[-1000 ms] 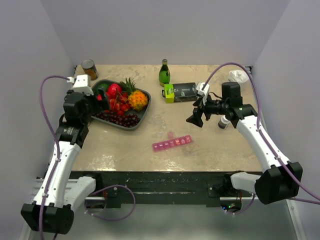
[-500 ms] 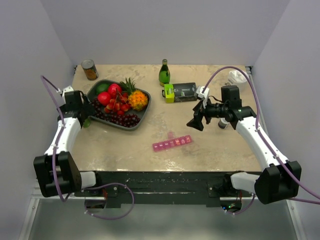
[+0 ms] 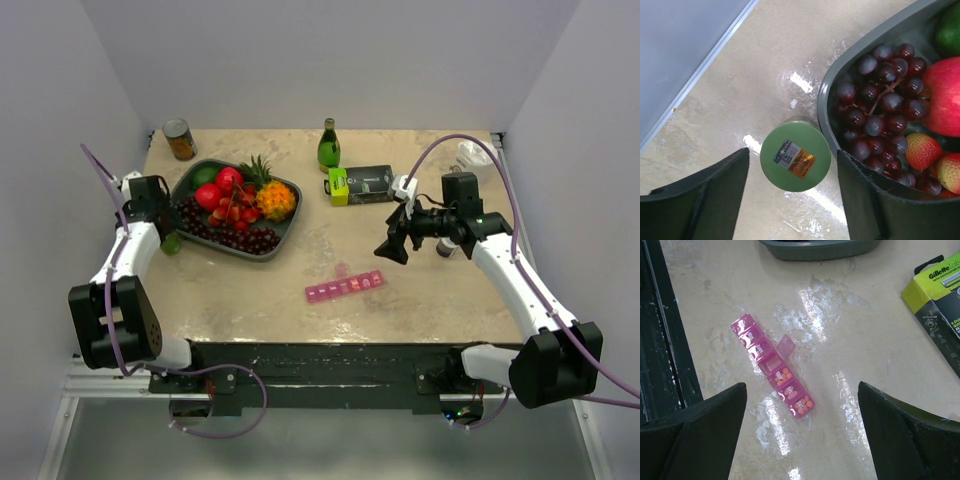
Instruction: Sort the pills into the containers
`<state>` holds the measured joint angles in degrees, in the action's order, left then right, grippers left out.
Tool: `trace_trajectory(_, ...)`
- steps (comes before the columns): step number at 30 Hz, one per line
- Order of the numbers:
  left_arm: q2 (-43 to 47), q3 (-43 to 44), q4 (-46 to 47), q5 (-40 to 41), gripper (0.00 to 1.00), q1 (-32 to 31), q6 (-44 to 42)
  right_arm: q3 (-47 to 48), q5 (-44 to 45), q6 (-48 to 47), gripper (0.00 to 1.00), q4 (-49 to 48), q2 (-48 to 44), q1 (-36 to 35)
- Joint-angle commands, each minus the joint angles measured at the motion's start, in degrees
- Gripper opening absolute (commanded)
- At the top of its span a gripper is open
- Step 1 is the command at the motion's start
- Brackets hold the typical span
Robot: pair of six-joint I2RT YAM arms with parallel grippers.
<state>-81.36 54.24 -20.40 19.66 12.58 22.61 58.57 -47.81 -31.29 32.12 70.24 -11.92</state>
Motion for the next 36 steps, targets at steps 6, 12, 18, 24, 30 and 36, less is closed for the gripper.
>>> trace_trajectory(6,-2.31,2.98,0.72,1.26,0.58,0.69,1.03,0.32,-2.46,-1.06,0.95,0.31,-0.63,0.76)
trace_trajectory(12,3.21,3.51,-0.25,2.49,0.00,0.69,-1.51,0.32,-3.25,-1.32,0.95,0.58,-1.07,1.37)
trace_trajectory(18,12.35,3.76,-2.09,1.60,0.00,-3.24,-6.87,0.41,-3.78,-3.07,0.95,1.45,-0.89,1.55)
trace_trajectory(24,18.25,7.10,-4.38,-2.32,0.00,-11.25,-13.55,0.58,-6.32,-7.54,0.95,4.09,0.16,1.73)
trace_trajectory(30,23.09,7.20,0.44,-35.36,0.00,-17.84,-18.04,1.72,-13.44,-23.68,0.95,16.62,1.39,1.73)
trace_trajectory(36,22.83,4.04,10.02,-42.07,0.00,-38.31,-16.64,4.45,-14.60,-31.10,0.96,22.54,0.08,1.38)
